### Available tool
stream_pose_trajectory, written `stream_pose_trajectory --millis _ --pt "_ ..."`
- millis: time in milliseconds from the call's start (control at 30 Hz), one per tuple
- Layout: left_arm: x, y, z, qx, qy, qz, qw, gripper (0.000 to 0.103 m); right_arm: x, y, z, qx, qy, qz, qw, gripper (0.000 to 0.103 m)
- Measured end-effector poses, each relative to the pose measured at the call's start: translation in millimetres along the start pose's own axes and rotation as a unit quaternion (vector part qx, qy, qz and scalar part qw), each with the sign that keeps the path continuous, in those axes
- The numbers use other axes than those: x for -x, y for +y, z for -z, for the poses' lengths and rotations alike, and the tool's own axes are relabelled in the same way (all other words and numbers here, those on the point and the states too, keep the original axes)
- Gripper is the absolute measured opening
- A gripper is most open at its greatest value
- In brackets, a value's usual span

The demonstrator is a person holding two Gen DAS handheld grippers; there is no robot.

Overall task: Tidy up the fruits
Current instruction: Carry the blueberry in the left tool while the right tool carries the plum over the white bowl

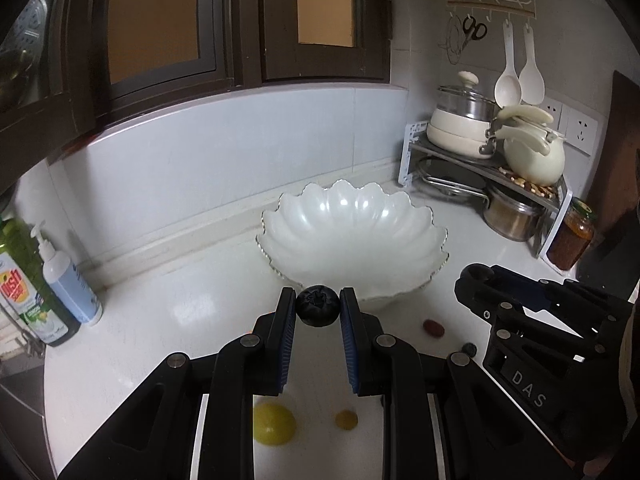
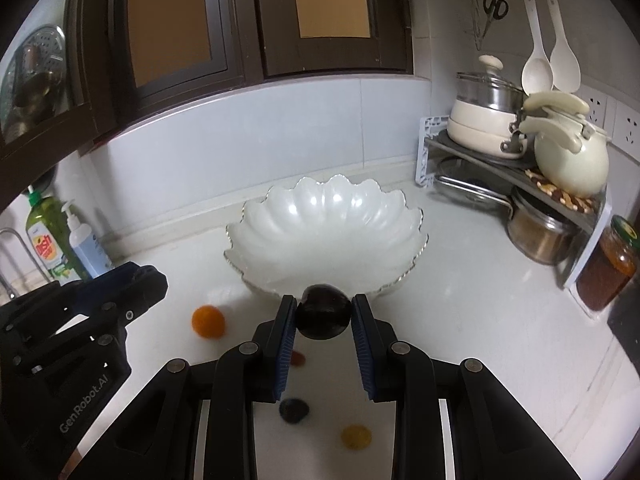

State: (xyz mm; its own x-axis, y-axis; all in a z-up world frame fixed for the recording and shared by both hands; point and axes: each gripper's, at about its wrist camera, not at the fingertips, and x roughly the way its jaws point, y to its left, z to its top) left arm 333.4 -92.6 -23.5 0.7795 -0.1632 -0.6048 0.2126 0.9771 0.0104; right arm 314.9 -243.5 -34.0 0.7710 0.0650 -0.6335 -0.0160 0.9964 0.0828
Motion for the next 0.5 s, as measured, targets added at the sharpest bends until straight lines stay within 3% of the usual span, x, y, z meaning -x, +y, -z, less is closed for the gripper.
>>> stream_pose_trajectory --millis 500 --pt "-49 -1 -47 -0.018 0.009 0.006 0.9998 0.023 -37 -7 -48 0.012 0.005 0.017 1.0 0.029"
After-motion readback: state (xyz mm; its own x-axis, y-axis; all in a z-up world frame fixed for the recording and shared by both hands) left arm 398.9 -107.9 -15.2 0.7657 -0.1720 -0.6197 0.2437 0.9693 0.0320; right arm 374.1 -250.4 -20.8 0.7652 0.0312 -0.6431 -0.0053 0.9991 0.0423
